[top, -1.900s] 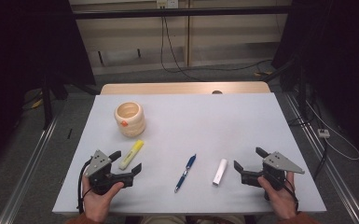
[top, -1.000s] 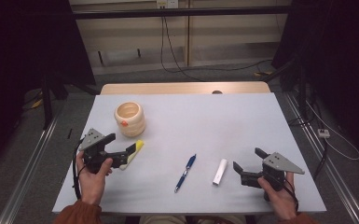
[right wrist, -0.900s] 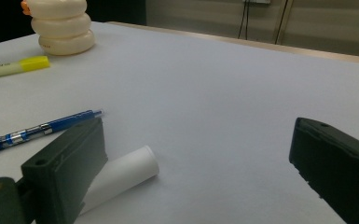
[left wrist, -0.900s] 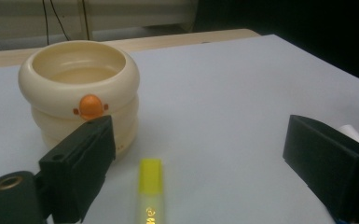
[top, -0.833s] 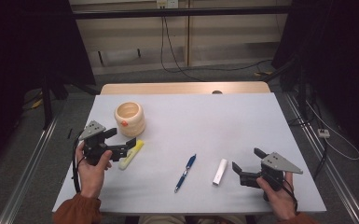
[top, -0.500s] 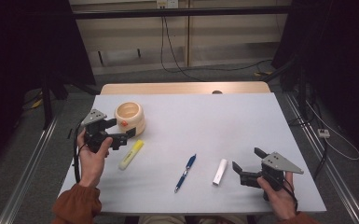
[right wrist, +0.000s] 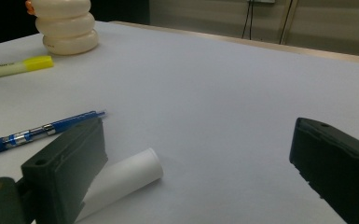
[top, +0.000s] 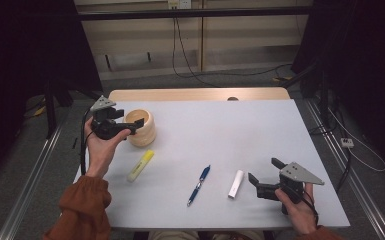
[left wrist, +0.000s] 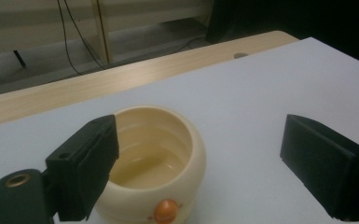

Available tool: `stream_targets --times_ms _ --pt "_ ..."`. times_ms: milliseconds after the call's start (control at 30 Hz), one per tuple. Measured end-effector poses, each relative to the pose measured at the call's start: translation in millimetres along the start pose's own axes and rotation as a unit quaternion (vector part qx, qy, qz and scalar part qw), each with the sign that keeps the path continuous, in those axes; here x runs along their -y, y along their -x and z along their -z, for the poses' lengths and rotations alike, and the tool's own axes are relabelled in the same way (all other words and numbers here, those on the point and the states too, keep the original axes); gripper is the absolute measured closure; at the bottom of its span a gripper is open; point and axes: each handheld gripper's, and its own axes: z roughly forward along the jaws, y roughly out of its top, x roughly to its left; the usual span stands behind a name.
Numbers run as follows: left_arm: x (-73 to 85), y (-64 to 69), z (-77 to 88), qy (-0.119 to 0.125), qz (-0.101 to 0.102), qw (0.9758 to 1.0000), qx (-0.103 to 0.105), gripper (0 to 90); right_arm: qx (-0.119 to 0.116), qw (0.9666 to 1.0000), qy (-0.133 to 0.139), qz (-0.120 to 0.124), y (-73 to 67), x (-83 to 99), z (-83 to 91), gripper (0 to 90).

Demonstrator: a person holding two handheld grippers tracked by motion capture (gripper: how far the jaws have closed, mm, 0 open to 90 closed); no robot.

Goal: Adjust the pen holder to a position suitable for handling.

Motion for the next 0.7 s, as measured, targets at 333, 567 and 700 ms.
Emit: stream_targets --times_ms 333,567,700 --pt "-8.9 -23.0 -24.6 0.000 0.000 0.9996 -0.029 21.8 0.001 1.0000 0.002 -0.001 0.5 -0.5 -0.6 3.2" --pt "-11.7 -45.2 -34.9 -0.023 0.017 0.9989 -0.038 23.6 0.001 1.0000 0.000 -0.001 0.5 -0.1 -1.5 3.2" --pt "-12.1 -53.3 -40.4 -0.035 0.005 0.9982 -0.048 30.3 0.002 1.0000 0.001 0.000 0.7 -0.1 -0.7 3.3"
